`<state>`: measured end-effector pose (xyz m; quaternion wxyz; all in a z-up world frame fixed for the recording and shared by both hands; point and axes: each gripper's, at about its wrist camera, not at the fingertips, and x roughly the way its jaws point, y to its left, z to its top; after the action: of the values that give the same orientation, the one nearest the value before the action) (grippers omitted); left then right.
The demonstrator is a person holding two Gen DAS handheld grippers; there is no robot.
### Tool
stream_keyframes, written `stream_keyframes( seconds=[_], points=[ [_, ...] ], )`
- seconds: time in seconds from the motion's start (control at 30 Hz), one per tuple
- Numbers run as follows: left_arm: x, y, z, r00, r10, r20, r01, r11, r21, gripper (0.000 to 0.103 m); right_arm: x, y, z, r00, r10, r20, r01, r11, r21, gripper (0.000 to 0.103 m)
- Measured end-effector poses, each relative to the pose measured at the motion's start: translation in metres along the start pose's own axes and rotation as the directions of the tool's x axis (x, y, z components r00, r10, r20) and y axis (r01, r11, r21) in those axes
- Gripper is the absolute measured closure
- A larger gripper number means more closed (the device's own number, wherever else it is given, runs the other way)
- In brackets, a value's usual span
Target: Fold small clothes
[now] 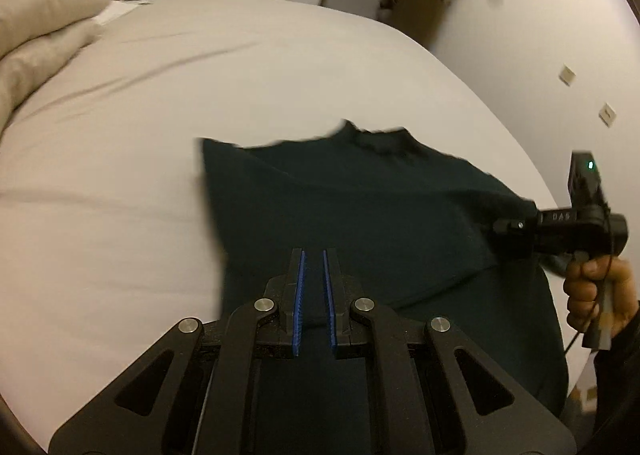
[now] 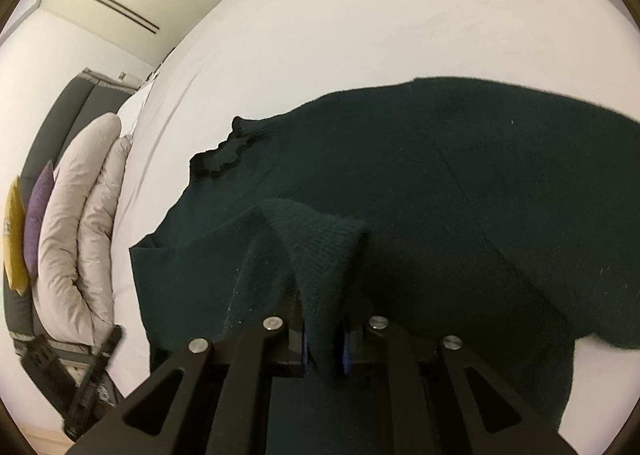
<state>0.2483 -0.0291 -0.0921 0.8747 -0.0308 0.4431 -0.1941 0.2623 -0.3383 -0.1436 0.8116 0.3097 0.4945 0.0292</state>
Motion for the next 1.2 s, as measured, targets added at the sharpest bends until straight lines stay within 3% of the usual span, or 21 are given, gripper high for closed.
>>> stream_keyframes(
  seconds=[0.1,0.2,0.27,0.4,0.5,0.57,0.67,0.73,0.8,0.9,1.0,1.07,1.13,1.2],
  points=[
    [0.039,-0.023,0.006,0.999,0.029,-0.043,-0.027,0.998,0.055,0.095,-0.001,0.001,-0.002,1.0,0.008,0.001,-0.008,1.0,-0.005,0.089],
    [0.07,-0.023,0.005,0.986,0.151,-0.064,-0.146,0.986,0.077,0.095,-0.005,0.001,-0.003,0.999,0.032,-0.006,-0.032,0.999,-0.005,0.089],
    [0.089,-0.01,0.004,0.972,0.217,-0.09,-0.212,0.975,0.065,0.095,-0.008,0.001,-0.004,0.999,0.049,-0.009,-0.049,0.999,0.002,0.089],
    [0.09,0.015,-0.009,0.944,0.329,-0.035,-0.321,0.936,0.147,0.095,-0.011,0.009,-0.005,0.997,0.079,-0.021,-0.079,0.997,-0.01,0.089],
    [0.085,0.021,-0.015,0.913,0.408,-0.013,-0.4,0.901,0.17,0.095,-0.008,0.024,-0.006,0.995,0.087,-0.044,-0.089,0.995,-0.045,0.089],
    [0.083,0.029,-0.017,0.913,0.407,-0.019,-0.399,0.904,0.15,0.095,-0.006,0.035,-0.006,0.997,0.065,-0.041,-0.069,0.994,-0.087,0.089],
    [0.084,0.033,-0.015,0.901,0.434,-0.023,-0.426,0.892,0.15,0.095,0.001,0.032,-0.003,0.999,0.005,-0.038,-0.009,0.994,-0.107,0.089],
    [0.078,0.035,-0.018,0.9,0.436,-0.023,-0.428,0.891,0.154,0.095,0.008,0.017,0.0,0.999,-0.02,-0.049,0.017,0.998,-0.068,0.089],
    [0.076,0.032,-0.02,0.888,0.459,-0.015,-0.449,0.875,0.18,0.095,0.011,-0.004,0.001,0.998,-0.017,-0.054,0.017,1.0,-0.008,0.08],
    [0.075,0.027,-0.022,0.882,0.472,-0.002,-0.463,0.865,0.194,0.095,0.01,-0.022,0.002,0.999,0.022,-0.035,-0.021,0.999,0.032,0.082],
    [0.065,0.023,-0.017,0.89,0.455,0.005,-0.449,0.876,0.175,0.094,0.005,-0.03,0.005,1.0,-0.016,-0.003,0.016,0.999,0.032,0.087],
    [0.053,0.019,-0.01,0.884,0.465,0.042,-0.465,0.871,0.155,0.094,0.0,-0.035,0.007,1.0,-0.025,0.012,0.025,0.999,0.045,0.087],
    [0.043,0.013,-0.001,0.884,0.459,0.084,-0.467,0.873,0.139,0.094,-0.011,-0.038,0.008,0.995,-0.083,0.057,0.08,0.995,0.056,0.085],
    [0.037,0.006,0.007,0.889,0.446,0.108,-0.458,0.877,0.145,0.094,-0.03,-0.031,0.006,0.969,-0.197,0.152,0.194,0.98,0.038,0.079]
  ],
)
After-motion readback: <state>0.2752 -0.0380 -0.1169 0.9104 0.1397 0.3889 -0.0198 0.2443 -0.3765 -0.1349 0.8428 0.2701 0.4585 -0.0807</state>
